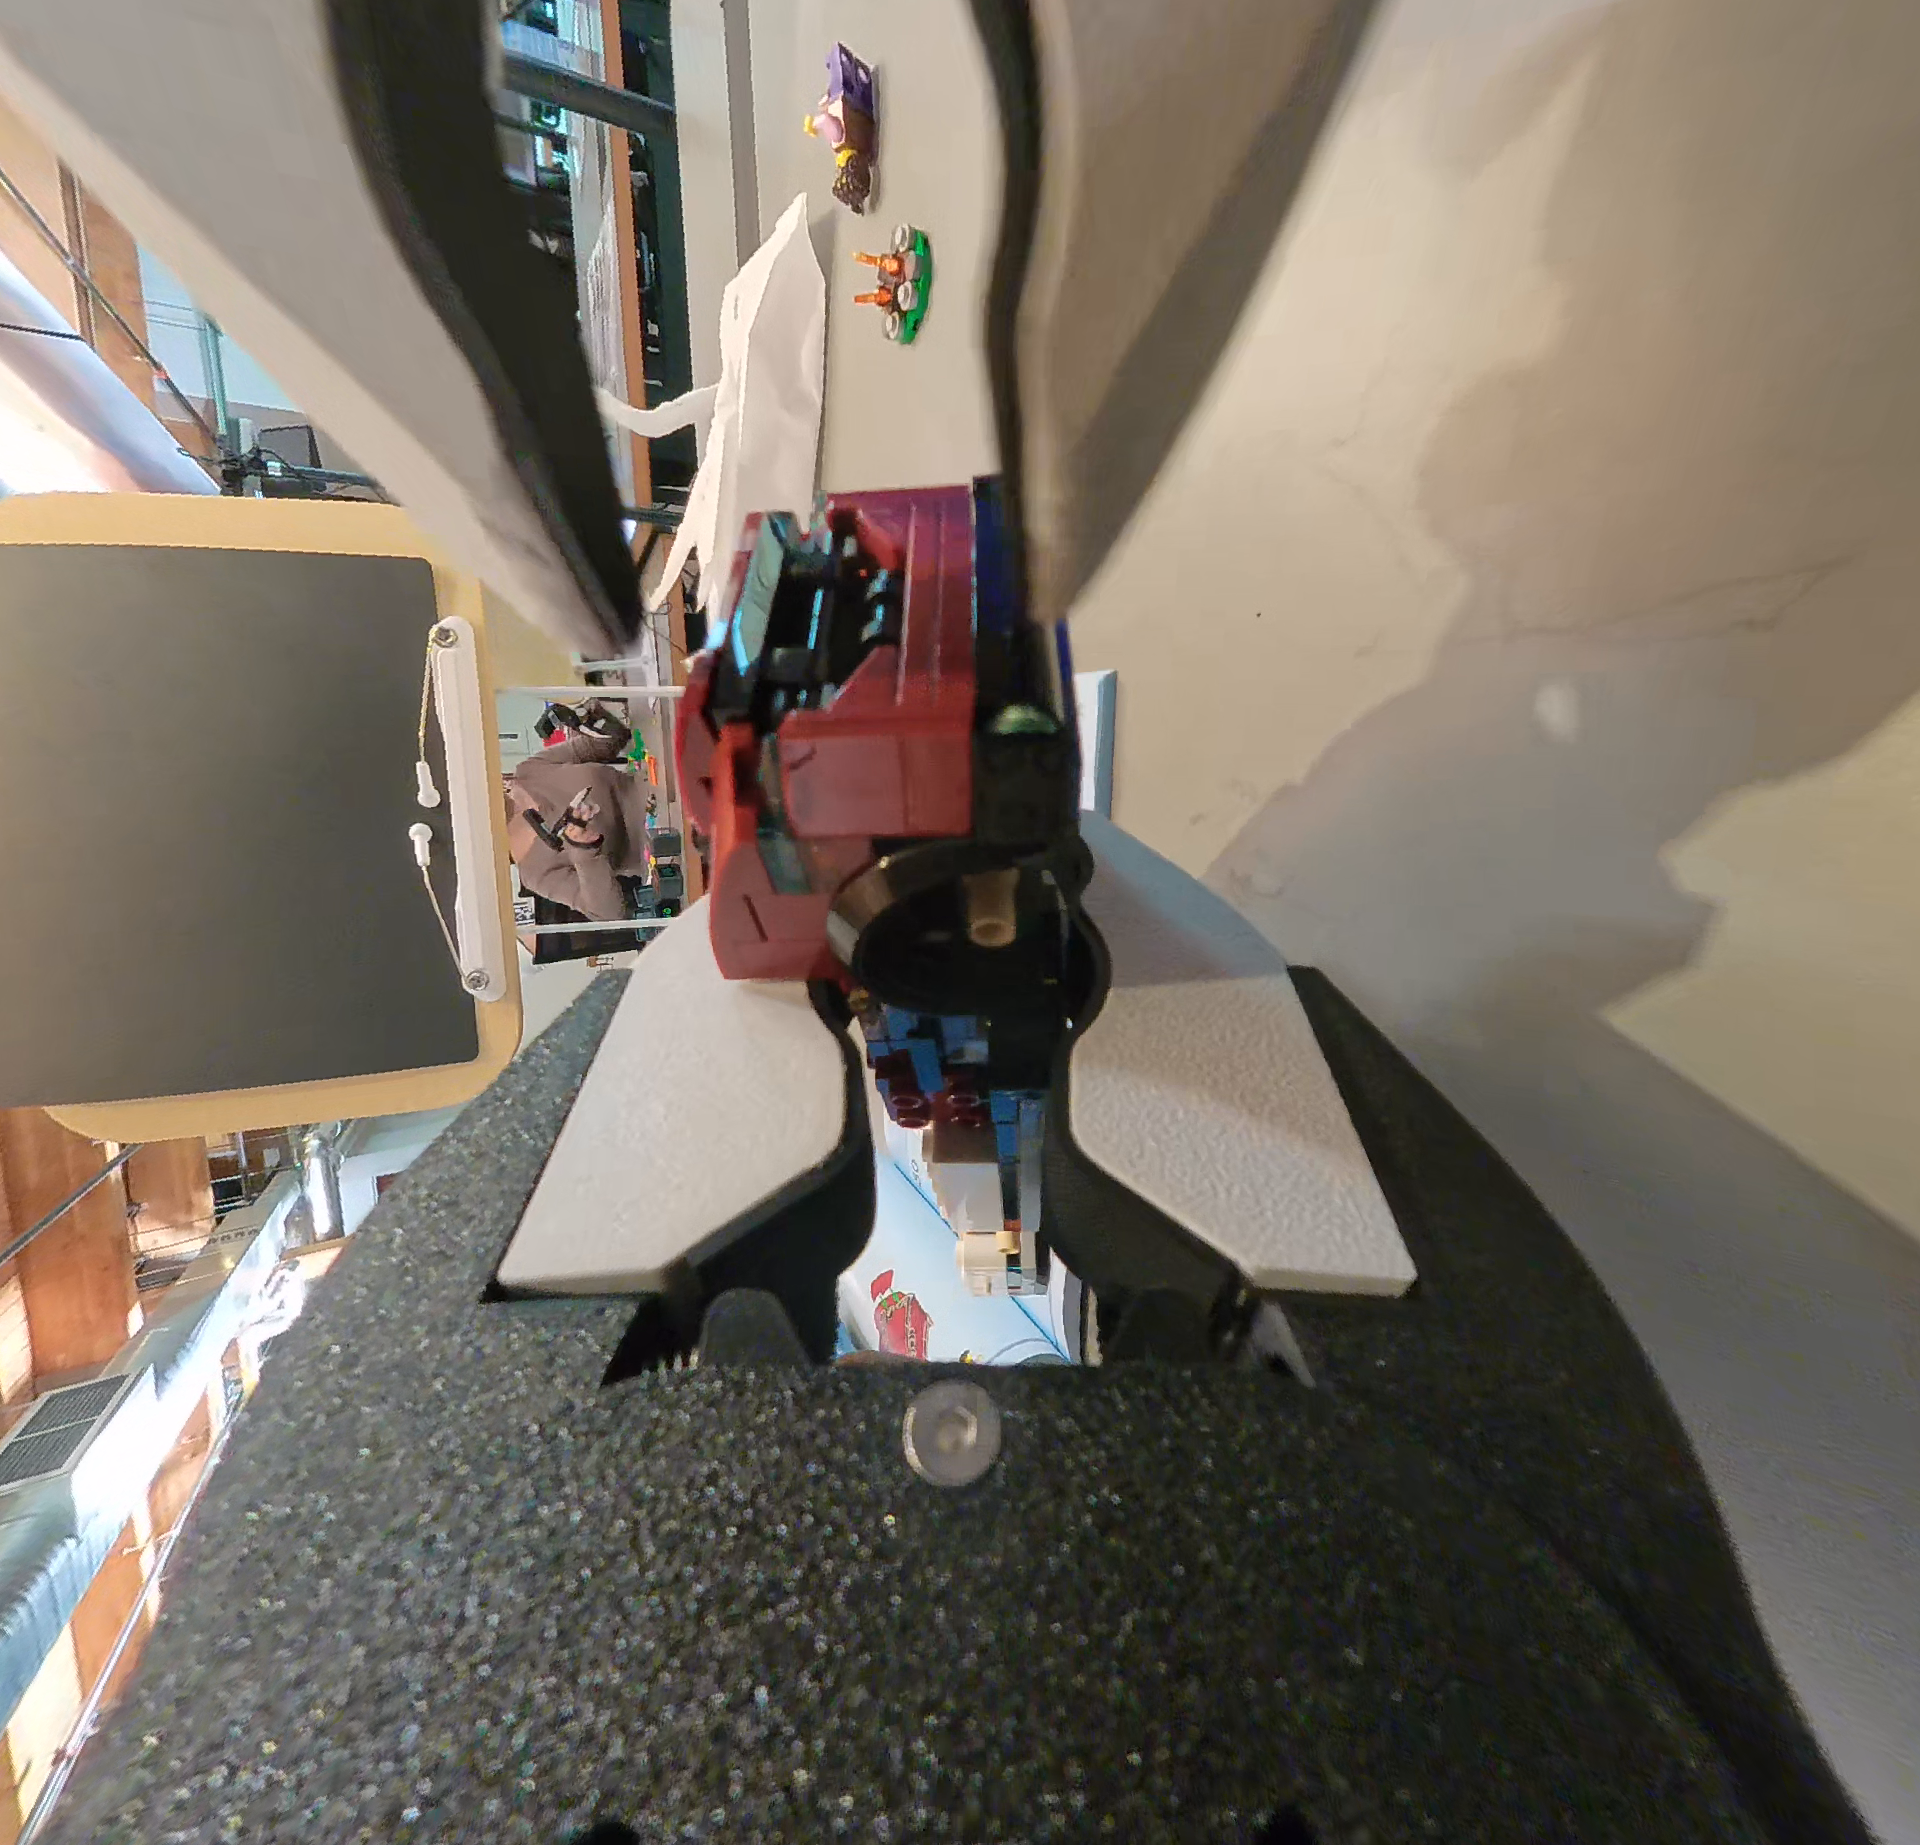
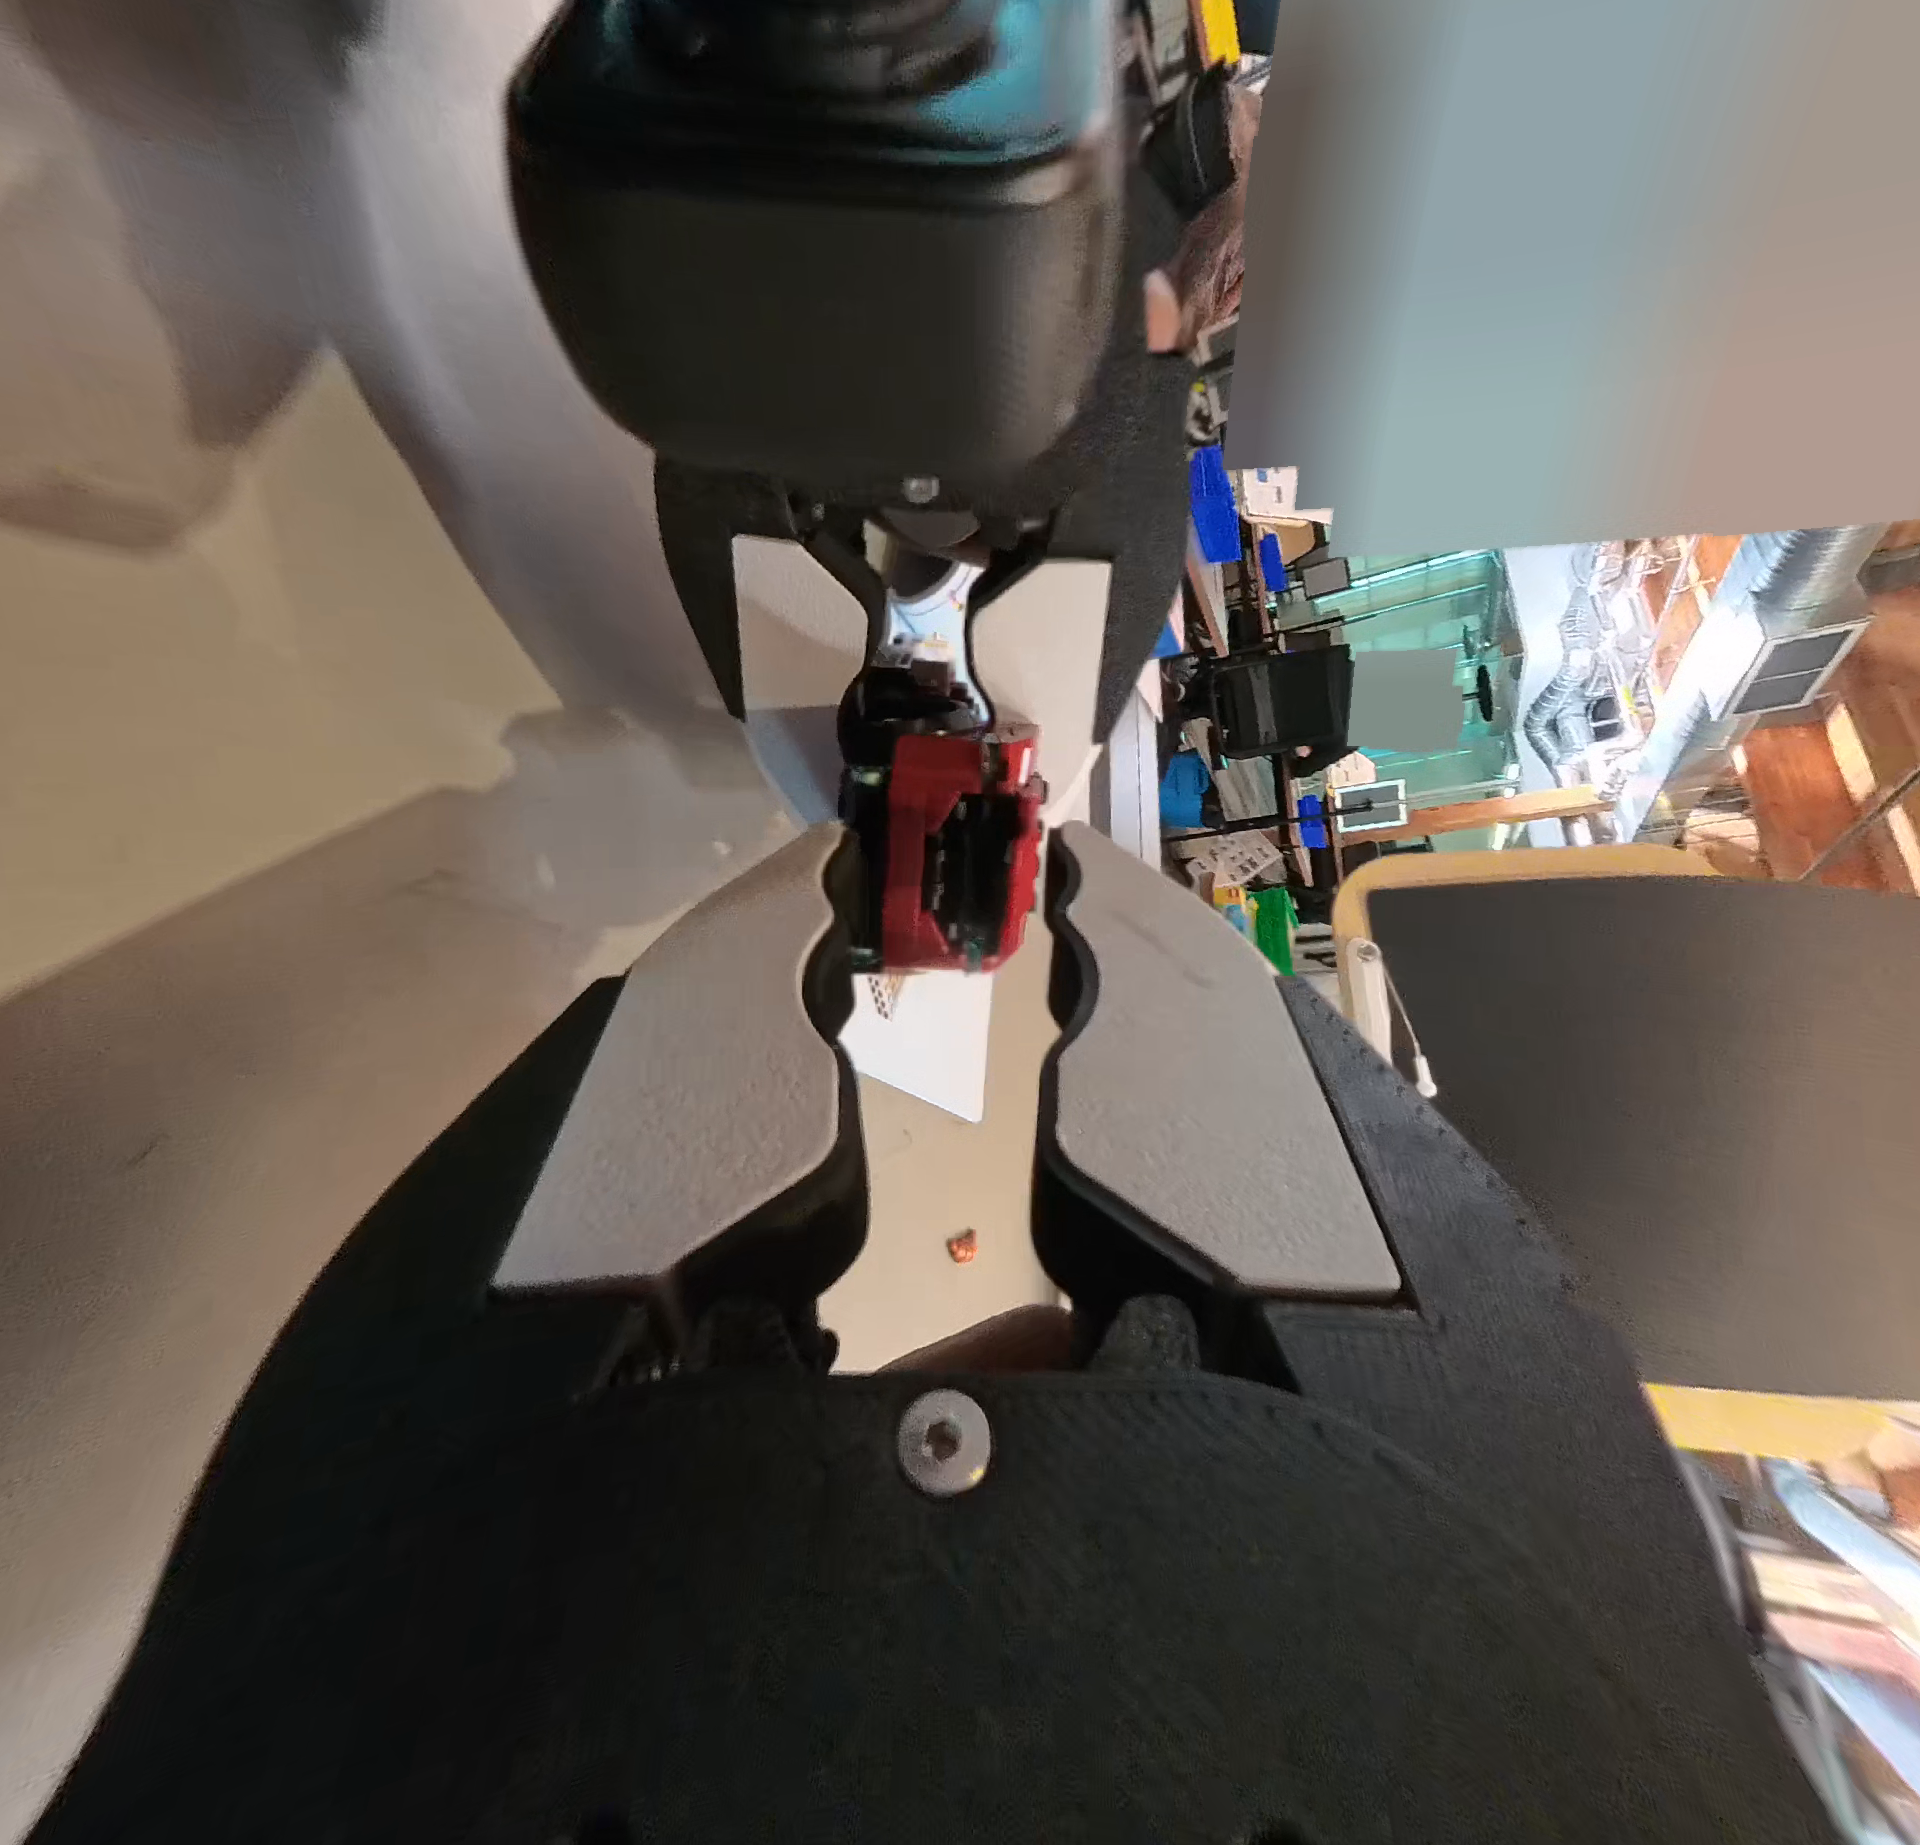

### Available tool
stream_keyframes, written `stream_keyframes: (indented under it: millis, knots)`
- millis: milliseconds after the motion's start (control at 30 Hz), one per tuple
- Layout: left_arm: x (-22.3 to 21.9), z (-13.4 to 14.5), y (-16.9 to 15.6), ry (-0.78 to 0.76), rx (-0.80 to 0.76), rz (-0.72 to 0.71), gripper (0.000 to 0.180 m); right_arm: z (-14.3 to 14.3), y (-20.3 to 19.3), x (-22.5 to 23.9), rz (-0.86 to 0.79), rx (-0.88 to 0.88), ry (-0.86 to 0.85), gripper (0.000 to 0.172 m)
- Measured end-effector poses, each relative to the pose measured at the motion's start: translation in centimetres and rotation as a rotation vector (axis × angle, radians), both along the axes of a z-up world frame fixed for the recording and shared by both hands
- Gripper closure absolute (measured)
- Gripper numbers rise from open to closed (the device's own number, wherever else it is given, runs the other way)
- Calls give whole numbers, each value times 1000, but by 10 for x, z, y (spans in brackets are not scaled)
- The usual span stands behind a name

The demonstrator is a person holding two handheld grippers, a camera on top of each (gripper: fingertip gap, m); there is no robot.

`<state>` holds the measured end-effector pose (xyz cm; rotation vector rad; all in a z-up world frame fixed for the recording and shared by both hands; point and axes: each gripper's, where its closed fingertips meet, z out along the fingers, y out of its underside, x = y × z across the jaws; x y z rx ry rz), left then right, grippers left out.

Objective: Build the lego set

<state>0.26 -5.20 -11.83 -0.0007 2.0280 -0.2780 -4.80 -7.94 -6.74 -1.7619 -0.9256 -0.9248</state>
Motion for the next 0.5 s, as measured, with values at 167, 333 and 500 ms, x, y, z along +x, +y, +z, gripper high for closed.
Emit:
stream_keyframes:
  millis: [167, 333, 500]
  knots:
    - [1, -2, 1, 2, 15, 3, 145, 15, -4, 3, -6, 19, 152, 146]
    - [1, -3, 1, 2, 26, 3, 146, 9, 2, 5, -15, -17, 138, 150]
    - [1, -4, 1, 4, 33, 2, 145, 4, 6, 4, -1, -61, 124, 156]
